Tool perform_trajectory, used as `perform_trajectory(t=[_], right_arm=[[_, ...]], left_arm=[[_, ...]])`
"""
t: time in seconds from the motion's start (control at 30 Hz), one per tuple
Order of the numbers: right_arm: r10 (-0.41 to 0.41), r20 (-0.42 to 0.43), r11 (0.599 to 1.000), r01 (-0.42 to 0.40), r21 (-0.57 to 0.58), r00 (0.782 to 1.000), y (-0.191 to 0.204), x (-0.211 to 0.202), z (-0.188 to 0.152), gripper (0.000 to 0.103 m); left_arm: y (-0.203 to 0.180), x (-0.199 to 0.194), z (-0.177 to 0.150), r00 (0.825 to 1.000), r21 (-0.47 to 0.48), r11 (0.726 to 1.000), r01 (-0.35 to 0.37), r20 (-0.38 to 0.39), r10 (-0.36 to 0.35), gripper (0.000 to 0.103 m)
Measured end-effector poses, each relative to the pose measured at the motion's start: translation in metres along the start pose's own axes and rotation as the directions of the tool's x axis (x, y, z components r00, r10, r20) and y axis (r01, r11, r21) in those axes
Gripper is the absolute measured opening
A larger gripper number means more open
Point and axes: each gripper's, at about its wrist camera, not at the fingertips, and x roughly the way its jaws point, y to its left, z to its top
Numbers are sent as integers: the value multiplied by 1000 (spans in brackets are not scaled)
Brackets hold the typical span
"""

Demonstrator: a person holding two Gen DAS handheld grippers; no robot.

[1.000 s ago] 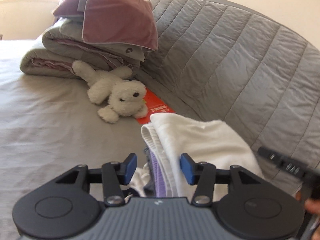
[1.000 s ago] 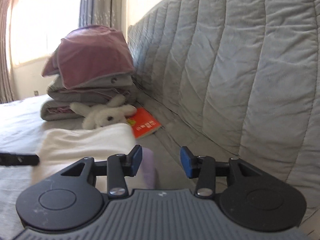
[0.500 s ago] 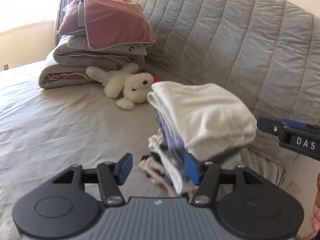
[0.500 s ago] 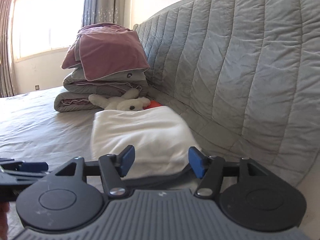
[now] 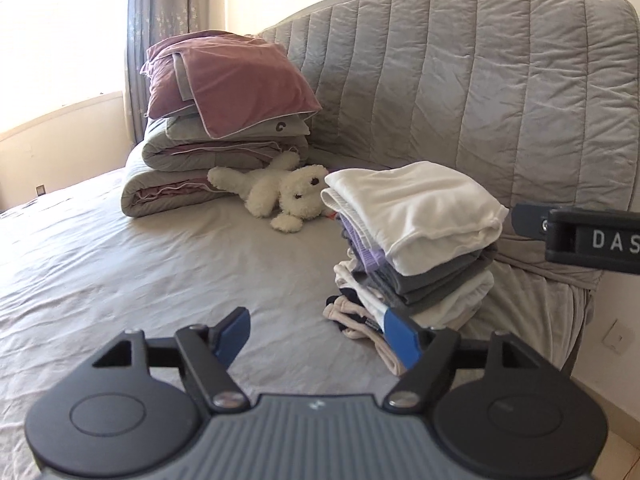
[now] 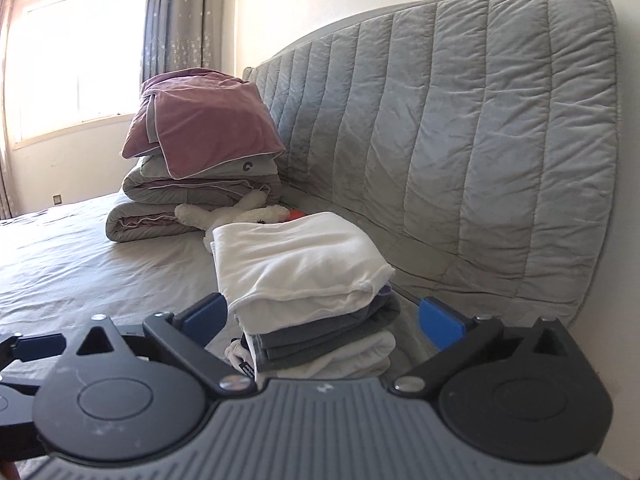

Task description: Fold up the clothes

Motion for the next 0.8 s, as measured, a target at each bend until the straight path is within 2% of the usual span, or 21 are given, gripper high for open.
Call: perform_trajectory(t=[0.23, 0.47, 0.67, 0.8], right_arm=[[9, -11, 999, -9, 54, 1000, 10, -12, -10, 103], [-90, -16, 989, 91, 112, 996, 23, -28, -6, 103], [-204, 0, 969, 202, 144, 979, 31, -50, -12, 103], [-176, -7, 974, 175, 142, 984, 44, -60, -22, 103]], left_arm=[[10, -24, -5, 1000, -23, 1000, -7, 5, 8, 86], [18, -42, -7, 999, -22, 1000, -20, 24, 21, 91], [19, -58, -12, 999, -3, 1000, 21, 33, -21, 94], [25, -70, -21, 999, -2, 1000, 10, 33, -10, 95]])
